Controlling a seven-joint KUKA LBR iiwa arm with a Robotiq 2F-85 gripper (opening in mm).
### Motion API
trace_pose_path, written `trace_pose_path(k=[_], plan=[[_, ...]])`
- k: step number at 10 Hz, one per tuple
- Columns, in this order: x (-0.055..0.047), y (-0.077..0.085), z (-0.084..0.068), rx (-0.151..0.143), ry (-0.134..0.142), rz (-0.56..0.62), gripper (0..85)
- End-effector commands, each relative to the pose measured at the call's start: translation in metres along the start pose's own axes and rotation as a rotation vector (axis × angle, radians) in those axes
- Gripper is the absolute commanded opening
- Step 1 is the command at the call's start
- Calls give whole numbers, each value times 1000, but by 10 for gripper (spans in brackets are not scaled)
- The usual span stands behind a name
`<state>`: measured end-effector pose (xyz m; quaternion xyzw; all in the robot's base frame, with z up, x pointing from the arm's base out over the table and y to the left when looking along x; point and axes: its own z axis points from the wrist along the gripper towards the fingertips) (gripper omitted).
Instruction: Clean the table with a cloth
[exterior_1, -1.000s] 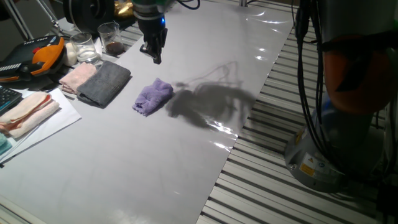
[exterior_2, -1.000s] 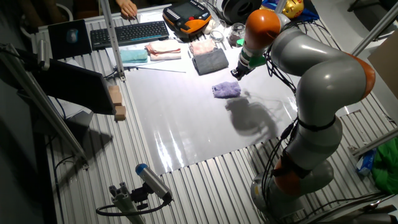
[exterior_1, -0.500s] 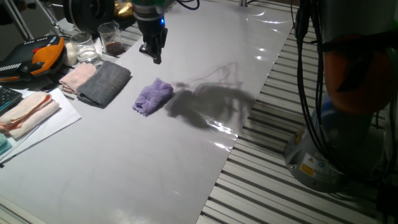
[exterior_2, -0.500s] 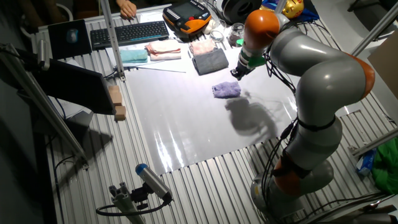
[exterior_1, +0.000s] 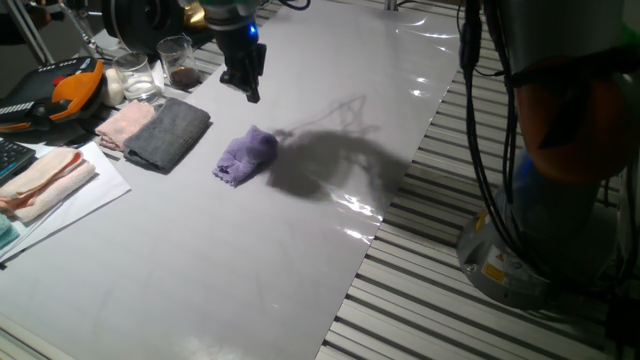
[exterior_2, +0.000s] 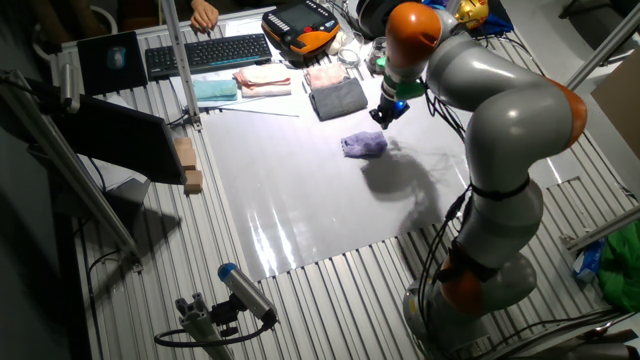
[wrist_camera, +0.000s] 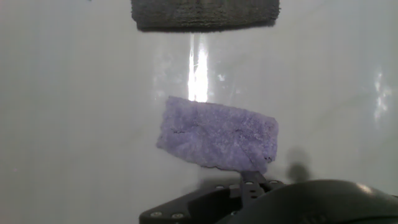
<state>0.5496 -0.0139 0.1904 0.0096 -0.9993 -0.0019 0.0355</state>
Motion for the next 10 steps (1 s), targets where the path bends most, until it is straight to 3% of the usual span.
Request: trace_pose_path(k=[1, 2, 3, 5, 10], plan=[[2, 2, -5, -4, -4, -8, 0], [5, 3, -11, -13, -46, -36, 0], [9, 5, -14, -3, -99, -54, 0], [15, 8, -16, -2, -125, -50, 0], [21, 11, -19, -24, -72, -30, 0]])
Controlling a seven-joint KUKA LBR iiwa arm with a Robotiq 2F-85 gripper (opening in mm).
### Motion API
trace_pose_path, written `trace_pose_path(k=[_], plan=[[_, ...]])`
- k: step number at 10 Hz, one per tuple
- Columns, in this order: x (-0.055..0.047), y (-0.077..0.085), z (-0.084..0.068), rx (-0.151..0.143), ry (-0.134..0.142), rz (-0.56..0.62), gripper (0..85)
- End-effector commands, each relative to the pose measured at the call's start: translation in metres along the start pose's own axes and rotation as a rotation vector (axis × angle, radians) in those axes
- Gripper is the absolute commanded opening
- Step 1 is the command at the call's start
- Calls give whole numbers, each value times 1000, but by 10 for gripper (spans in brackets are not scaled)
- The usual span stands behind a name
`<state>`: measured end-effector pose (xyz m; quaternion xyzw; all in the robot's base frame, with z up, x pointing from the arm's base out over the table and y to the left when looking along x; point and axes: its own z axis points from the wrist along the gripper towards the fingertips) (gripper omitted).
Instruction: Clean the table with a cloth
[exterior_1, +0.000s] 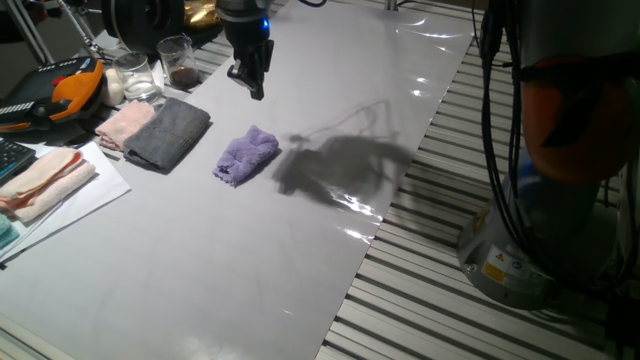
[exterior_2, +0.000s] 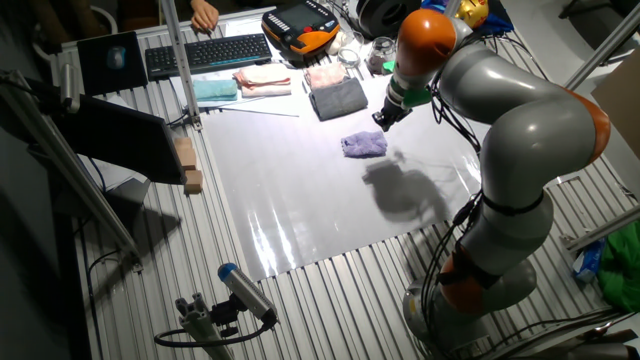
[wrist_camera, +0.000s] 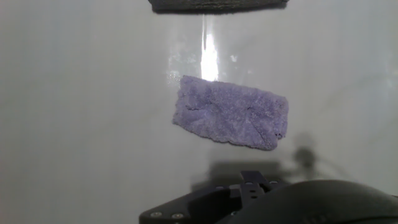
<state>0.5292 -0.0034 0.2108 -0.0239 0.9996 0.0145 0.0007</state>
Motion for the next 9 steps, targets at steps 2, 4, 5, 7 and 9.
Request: trace_pose_path(k=[2, 4, 5, 7, 9], plan=[[1, 1, 1, 5, -1, 4, 0], [3, 1, 1, 0, 2, 3, 0], [5, 4, 3, 3, -3, 4, 0], [6, 4, 5, 0, -3, 6, 0], [6, 3, 4, 1, 4, 4, 0]])
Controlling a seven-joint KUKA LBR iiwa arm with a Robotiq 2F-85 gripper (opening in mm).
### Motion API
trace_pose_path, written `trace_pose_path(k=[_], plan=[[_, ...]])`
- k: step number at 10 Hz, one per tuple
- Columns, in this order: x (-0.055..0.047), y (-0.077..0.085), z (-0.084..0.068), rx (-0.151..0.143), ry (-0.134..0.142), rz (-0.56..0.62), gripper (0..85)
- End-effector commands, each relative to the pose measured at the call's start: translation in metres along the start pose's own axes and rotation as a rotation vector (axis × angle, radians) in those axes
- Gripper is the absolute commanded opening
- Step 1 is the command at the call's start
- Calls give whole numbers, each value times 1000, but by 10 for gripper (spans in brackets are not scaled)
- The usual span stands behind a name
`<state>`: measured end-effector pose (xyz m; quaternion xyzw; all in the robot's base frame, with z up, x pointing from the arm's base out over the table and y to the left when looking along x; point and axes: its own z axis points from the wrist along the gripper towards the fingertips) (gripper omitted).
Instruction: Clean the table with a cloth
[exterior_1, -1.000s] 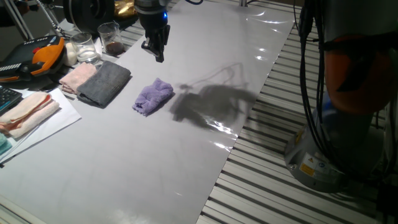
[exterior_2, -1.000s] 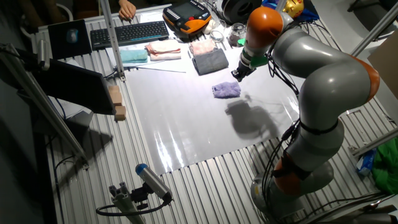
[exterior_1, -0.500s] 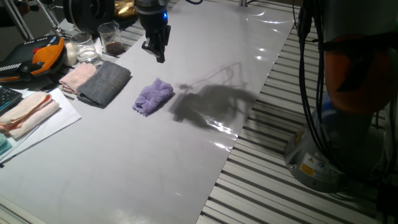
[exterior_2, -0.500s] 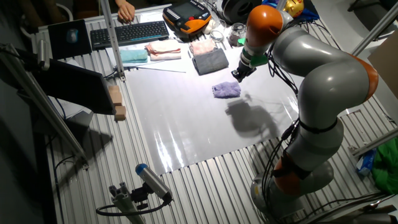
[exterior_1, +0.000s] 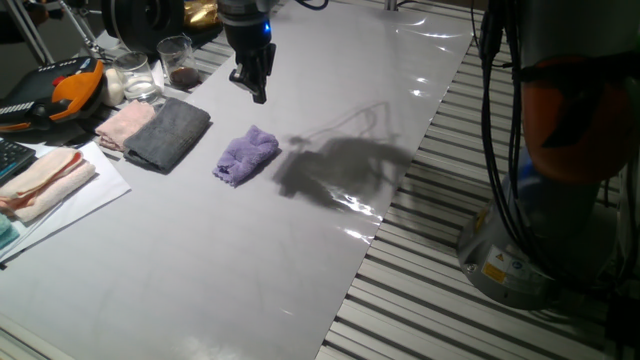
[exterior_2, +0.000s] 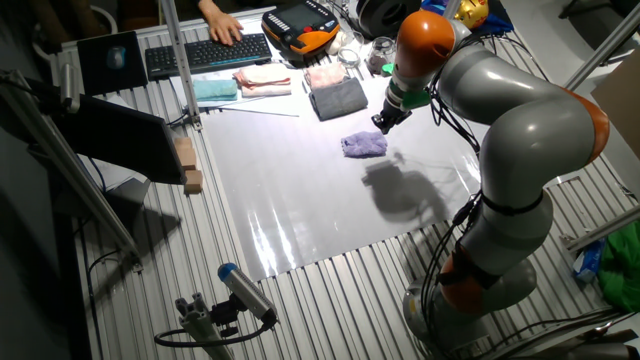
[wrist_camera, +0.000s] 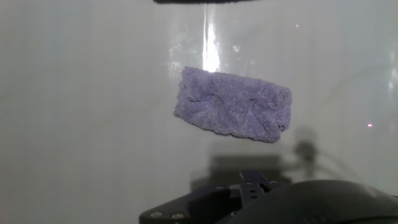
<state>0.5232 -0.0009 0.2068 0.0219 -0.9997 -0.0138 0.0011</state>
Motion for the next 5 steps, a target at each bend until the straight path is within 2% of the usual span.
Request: trace_pose_path(k=[1, 5], plan=[[0, 0, 0, 0, -2, 0, 0], [2, 1, 0, 7, -11, 3, 0]])
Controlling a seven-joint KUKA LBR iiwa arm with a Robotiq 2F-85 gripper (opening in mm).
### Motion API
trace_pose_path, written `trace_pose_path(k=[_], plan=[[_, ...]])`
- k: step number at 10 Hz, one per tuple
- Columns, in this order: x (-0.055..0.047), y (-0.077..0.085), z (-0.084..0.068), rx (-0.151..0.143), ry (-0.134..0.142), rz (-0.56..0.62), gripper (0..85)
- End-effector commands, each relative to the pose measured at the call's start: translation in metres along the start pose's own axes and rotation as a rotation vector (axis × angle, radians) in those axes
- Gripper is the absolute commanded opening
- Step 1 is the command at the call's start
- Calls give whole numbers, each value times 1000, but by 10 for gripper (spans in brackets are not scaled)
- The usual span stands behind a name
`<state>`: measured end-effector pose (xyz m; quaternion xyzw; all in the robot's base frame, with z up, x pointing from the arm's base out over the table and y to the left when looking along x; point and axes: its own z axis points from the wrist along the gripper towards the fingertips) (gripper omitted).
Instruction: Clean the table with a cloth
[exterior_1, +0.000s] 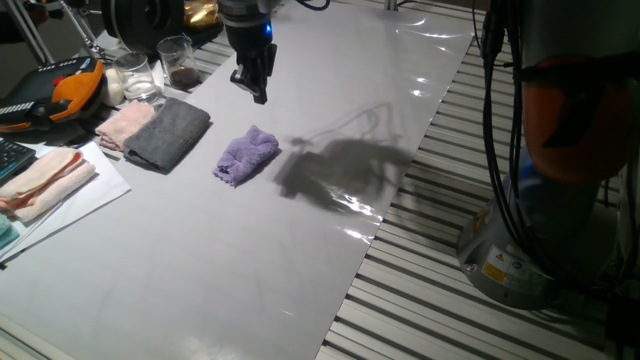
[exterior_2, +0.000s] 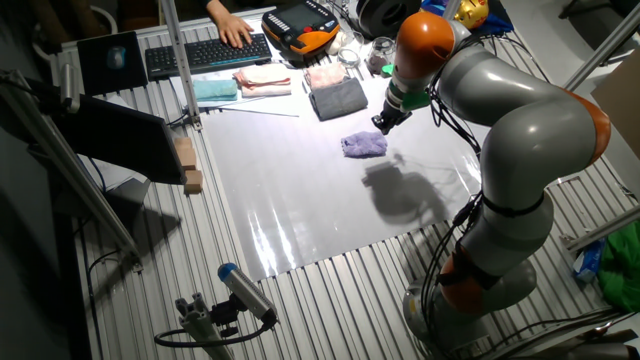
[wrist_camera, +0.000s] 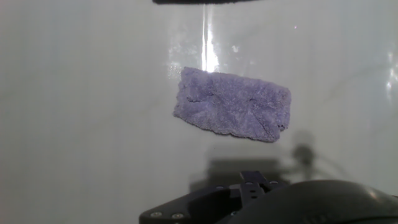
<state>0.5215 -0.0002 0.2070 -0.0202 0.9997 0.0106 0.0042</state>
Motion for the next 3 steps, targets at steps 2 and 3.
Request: trace_pose_path(k=[2, 3], plan=[[0, -1, 0, -2, 1, -2, 0], [0, -1, 0, 0, 0, -2, 0]])
